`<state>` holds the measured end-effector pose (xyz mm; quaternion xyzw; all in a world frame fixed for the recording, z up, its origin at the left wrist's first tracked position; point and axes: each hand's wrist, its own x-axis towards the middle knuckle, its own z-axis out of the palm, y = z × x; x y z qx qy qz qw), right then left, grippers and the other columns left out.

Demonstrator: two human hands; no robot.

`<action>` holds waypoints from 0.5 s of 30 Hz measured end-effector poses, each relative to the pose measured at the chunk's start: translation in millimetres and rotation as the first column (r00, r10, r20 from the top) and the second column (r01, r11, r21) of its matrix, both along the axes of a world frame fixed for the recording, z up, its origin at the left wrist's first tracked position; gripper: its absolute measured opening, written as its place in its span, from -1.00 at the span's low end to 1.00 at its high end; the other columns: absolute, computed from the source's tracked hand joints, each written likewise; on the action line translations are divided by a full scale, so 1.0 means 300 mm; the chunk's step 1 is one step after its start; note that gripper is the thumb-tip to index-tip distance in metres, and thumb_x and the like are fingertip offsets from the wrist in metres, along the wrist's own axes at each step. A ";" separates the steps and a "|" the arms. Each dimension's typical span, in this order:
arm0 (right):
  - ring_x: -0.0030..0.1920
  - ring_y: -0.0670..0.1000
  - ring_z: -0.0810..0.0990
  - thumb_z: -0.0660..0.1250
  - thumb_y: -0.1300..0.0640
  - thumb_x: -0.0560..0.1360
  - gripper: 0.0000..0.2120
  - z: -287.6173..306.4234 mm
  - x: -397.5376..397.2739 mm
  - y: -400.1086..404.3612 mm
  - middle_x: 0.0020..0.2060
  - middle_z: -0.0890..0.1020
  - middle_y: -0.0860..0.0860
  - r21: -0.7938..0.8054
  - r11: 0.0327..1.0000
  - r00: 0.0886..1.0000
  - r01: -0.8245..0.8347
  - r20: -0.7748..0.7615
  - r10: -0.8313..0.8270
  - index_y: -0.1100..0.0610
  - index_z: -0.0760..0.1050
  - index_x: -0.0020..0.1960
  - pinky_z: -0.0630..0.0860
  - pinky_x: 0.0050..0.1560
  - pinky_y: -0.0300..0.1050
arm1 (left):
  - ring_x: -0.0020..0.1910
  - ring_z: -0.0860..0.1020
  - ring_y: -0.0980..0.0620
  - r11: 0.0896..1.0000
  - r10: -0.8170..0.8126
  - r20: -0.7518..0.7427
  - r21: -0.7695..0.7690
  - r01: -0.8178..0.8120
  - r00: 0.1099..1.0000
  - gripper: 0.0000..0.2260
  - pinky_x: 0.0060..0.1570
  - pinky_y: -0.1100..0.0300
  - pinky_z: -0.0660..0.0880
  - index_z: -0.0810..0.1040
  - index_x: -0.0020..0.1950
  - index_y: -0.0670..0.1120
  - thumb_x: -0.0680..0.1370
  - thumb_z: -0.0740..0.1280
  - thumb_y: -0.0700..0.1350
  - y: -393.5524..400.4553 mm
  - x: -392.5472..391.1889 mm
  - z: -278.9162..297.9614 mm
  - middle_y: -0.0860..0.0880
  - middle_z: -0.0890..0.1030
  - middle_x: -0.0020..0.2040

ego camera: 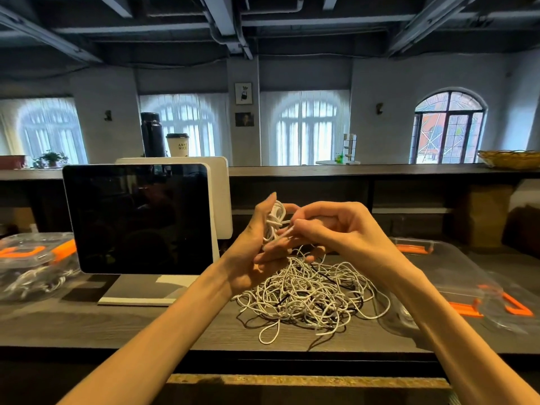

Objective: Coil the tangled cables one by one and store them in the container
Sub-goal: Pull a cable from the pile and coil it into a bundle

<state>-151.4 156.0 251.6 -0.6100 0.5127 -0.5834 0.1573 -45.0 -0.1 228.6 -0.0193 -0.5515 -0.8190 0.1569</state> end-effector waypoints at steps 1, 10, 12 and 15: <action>-0.07 0.10 0.76 0.38 0.18 0.56 -0.89 0.001 0.005 -0.004 -0.08 0.76 0.12 -0.023 0.999 0.999 0.033 -0.018 -0.033 0.19 0.62 0.05 0.67 -0.25 -0.17 | -0.64 0.24 0.17 1.000 0.004 0.004 -0.002 -0.004 1.000 -0.58 -0.60 0.39 0.24 0.64 0.10 -0.02 0.61 0.19 0.27 -0.002 0.001 -0.005 -0.01 0.43 -0.47; -0.45 -0.01 0.55 0.29 0.07 0.64 -0.79 -0.029 0.014 -0.034 -0.38 0.62 0.02 -0.102 0.975 0.977 0.197 -0.061 -0.203 0.22 0.52 -0.01 0.43 -0.49 -0.27 | -0.56 0.03 0.13 0.979 -0.065 -0.116 0.185 0.086 0.991 -0.56 -0.54 0.35 -0.01 0.73 0.13 -0.03 0.59 0.17 0.20 -0.007 0.026 0.005 0.04 0.26 -0.55; -0.47 -0.05 0.52 0.30 0.09 0.65 -0.81 -0.030 0.018 -0.041 -0.36 0.62 0.01 -0.109 0.971 0.971 0.211 -0.094 -0.222 0.21 0.52 -0.01 0.42 -0.47 -0.32 | -0.57 0.03 0.13 0.979 -0.048 -0.110 0.192 0.068 0.993 -0.56 -0.55 0.35 -0.01 0.73 0.13 -0.04 0.59 0.18 0.19 -0.007 0.030 0.007 0.04 0.25 -0.55; -0.44 -0.11 0.52 0.32 0.08 0.65 -0.84 -0.028 0.020 -0.049 -0.34 0.61 0.01 -0.104 0.968 0.962 0.230 -0.129 -0.242 0.18 0.53 -0.01 0.42 -0.44 -0.32 | -0.57 0.03 0.13 0.984 -0.040 -0.091 0.170 0.055 0.995 -0.56 -0.57 0.35 0.00 0.73 0.14 -0.03 0.60 0.17 0.20 -0.008 0.037 0.009 0.04 0.25 -0.56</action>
